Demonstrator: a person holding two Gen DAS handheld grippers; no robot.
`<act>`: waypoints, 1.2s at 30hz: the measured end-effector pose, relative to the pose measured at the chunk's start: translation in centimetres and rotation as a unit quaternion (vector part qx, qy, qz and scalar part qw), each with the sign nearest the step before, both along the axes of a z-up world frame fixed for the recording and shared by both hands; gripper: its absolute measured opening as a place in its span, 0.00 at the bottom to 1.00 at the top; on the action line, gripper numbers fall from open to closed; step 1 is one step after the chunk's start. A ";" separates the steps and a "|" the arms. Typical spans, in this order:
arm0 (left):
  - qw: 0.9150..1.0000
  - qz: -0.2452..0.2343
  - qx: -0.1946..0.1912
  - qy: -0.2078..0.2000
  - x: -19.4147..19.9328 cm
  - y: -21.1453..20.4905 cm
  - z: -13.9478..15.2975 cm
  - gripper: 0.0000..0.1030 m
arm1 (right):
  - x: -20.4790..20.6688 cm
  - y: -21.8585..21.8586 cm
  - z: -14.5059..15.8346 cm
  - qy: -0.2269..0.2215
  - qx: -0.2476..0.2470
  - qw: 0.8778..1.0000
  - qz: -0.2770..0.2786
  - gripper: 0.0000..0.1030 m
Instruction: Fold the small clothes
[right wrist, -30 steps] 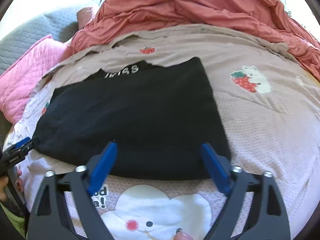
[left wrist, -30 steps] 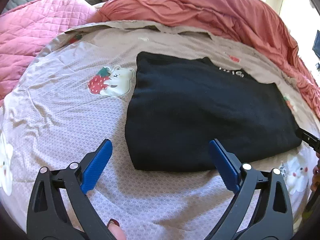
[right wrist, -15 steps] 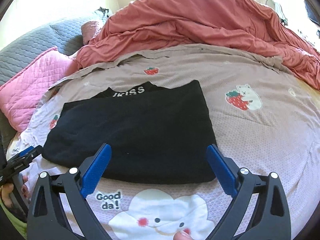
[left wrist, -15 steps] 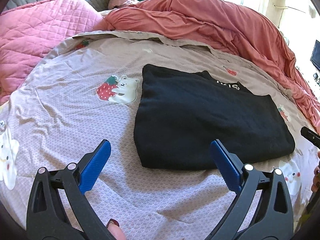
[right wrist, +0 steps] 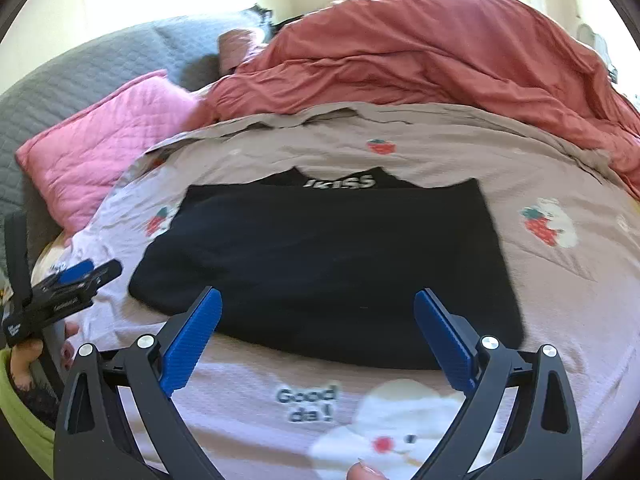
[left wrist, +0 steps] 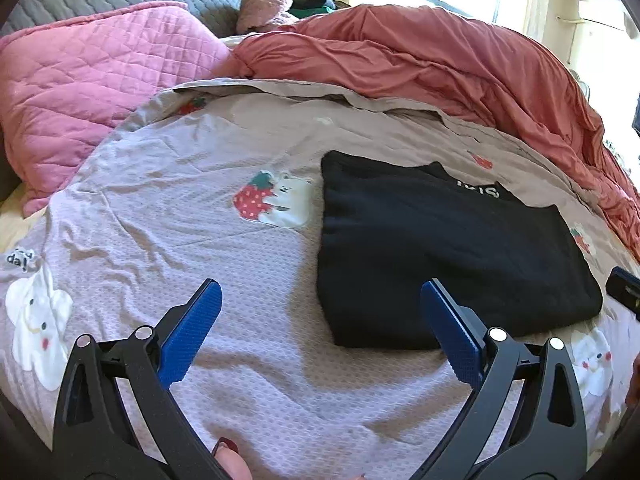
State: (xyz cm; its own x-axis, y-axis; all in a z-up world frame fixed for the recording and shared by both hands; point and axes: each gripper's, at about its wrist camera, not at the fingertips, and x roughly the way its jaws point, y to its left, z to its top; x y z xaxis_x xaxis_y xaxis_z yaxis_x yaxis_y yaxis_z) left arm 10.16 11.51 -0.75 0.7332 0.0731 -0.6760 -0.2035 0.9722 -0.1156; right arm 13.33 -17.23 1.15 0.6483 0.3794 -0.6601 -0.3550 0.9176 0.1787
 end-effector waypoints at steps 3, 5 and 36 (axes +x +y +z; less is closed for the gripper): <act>1.000 0.013 -0.009 -0.001 0.0 1.0 0.0 0.91 | -0.2 2.1 0.0 -0.001 -0.004 1.000 0.021 0.93; 1.000 0.023 -0.013 0.000 0.0 1.6 -0.1 0.91 | -0.3 3.2 -0.1 -0.001 -0.007 0.999 0.033 0.93; 0.993 0.101 -0.045 0.046 0.8 6.4 -2.1 0.91 | -0.3 18.7 -6.2 -0.037 -0.171 0.967 0.186 0.94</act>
